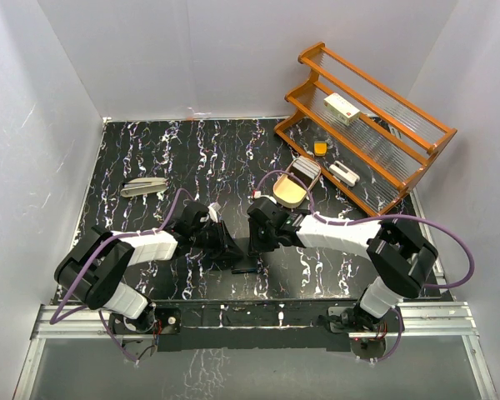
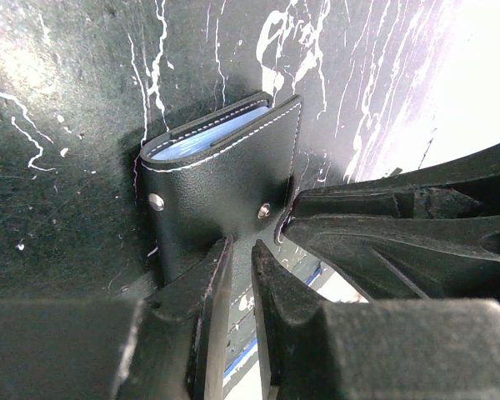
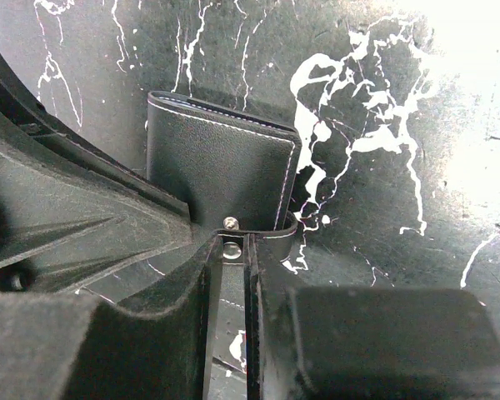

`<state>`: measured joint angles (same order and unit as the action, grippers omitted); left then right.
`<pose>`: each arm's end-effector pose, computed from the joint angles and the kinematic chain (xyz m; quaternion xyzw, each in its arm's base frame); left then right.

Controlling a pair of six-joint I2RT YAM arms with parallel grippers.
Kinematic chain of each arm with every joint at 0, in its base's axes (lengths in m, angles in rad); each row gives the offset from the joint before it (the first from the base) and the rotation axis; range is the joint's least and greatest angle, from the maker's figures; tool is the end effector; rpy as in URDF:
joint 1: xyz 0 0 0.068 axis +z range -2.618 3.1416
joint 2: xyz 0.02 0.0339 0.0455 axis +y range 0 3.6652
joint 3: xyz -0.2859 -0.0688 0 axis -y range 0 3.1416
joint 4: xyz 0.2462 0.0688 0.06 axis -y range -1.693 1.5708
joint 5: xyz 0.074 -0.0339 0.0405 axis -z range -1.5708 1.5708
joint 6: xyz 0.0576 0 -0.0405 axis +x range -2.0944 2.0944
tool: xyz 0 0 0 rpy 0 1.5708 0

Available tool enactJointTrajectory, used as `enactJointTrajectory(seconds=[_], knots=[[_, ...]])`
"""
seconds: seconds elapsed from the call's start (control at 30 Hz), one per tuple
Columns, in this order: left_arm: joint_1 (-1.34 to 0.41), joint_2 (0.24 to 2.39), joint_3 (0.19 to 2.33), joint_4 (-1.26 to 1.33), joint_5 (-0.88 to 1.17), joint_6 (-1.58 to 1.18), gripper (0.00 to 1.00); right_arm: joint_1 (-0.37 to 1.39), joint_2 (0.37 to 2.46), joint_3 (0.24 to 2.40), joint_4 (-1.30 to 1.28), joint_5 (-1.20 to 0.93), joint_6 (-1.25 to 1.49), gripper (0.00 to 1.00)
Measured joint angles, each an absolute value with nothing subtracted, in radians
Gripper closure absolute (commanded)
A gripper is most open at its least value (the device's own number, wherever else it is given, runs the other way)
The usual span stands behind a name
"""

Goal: Put the credit cards into the card holder
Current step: Close the card holder at the center of the board.

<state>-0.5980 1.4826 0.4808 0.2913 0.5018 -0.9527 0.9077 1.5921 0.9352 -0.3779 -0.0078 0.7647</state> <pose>0.2095 -0.1762 0.1420 -0.0534 0.8849 -0.4439 0.1305 0.1996 0.2563 0.1834 -0.0699 0.9618 0.1990 0.1747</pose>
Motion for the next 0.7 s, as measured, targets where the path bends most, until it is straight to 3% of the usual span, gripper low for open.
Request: enactJointTrajectory(seconds=[0.7], knots=[[-0.599, 1.483, 0.481, 0.292, 0.501, -0.954, 0.84, 0.908, 1.577, 0.902, -0.364, -0.009, 0.797, 0.87]])
